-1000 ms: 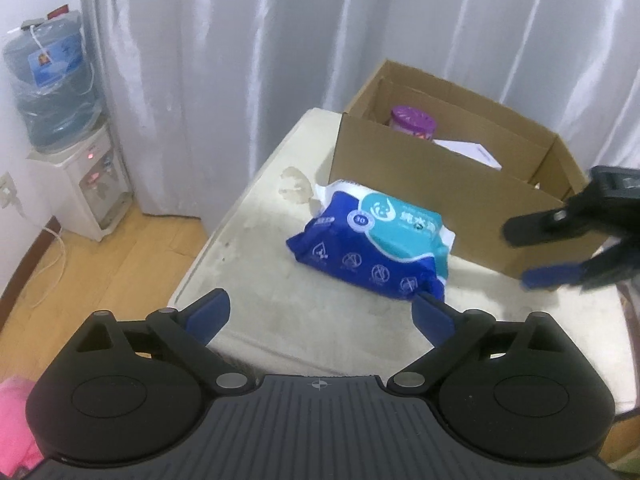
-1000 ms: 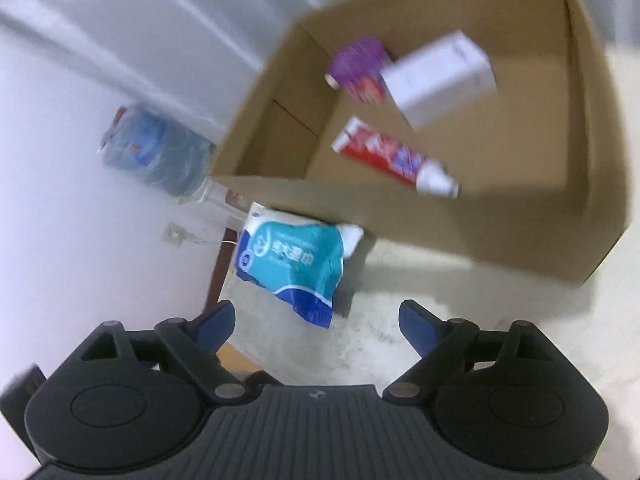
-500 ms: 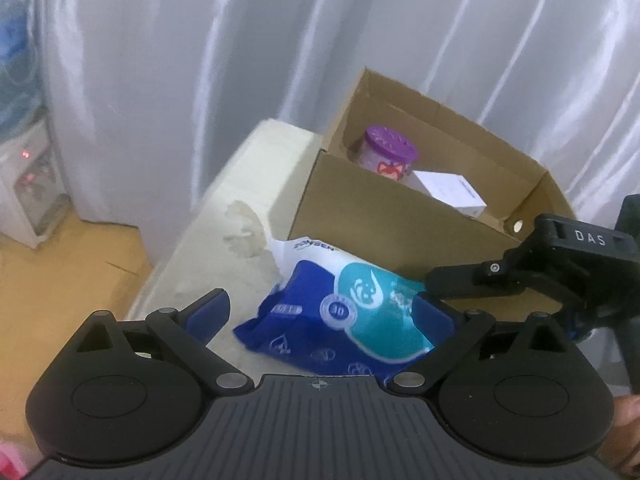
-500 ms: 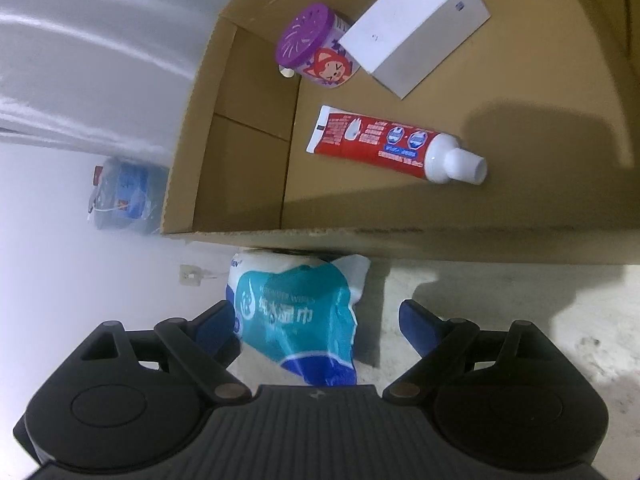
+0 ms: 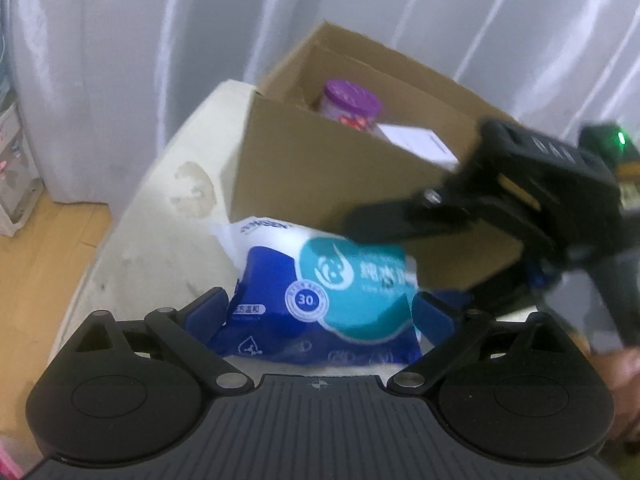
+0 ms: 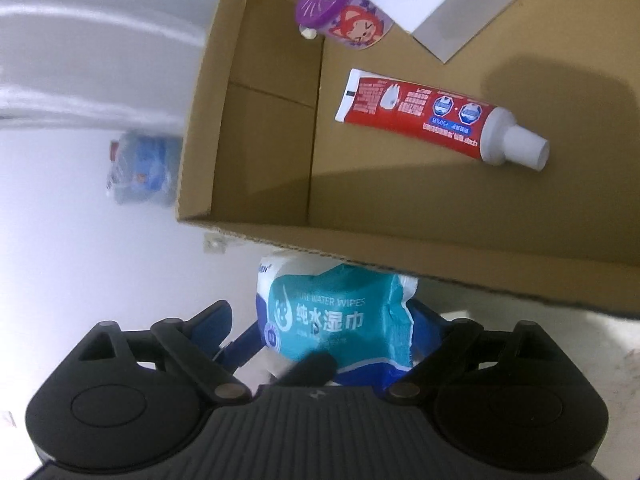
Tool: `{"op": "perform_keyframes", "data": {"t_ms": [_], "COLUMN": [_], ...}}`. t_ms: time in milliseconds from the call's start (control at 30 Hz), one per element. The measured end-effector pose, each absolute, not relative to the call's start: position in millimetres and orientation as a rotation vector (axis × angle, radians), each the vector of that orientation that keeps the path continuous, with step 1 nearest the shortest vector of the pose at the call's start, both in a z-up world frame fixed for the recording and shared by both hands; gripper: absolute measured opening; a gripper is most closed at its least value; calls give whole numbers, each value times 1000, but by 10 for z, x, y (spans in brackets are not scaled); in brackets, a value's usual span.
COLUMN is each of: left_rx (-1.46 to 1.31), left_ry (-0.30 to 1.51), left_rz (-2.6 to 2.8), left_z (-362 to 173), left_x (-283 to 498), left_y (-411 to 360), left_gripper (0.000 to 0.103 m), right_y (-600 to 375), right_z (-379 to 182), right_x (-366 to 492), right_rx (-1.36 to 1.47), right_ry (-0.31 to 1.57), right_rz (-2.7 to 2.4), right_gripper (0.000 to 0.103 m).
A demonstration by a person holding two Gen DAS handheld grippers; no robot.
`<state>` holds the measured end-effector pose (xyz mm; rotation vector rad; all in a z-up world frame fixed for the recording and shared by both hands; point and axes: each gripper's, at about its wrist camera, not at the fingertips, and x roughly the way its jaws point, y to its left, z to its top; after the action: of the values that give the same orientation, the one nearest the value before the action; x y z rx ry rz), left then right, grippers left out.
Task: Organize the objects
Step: 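Move the right gripper down to the blue-and-white wet-wipes pack, then close the right gripper on the wet-wipes pack edge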
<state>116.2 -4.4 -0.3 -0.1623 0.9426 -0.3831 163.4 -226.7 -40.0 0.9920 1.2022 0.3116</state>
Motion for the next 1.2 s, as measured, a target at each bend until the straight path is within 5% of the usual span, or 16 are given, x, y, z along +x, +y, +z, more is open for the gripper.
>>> {"op": "perform_keyframes", "data": {"t_ms": [633, 1200], "left_rx": [-162, -319], "left_ry": [965, 986], "left_rz": [-482, -494], "left_z": [67, -210], "left_x": [192, 459], "left_y": [-418, -263], "left_gripper": [99, 103], "right_y": [-2458, -2654], "right_z": [-196, -309], "right_x": [855, 718], "right_rx": [754, 787], "right_ry": [1238, 1115], "right_rz": [288, 346], "right_gripper": [97, 103]}}
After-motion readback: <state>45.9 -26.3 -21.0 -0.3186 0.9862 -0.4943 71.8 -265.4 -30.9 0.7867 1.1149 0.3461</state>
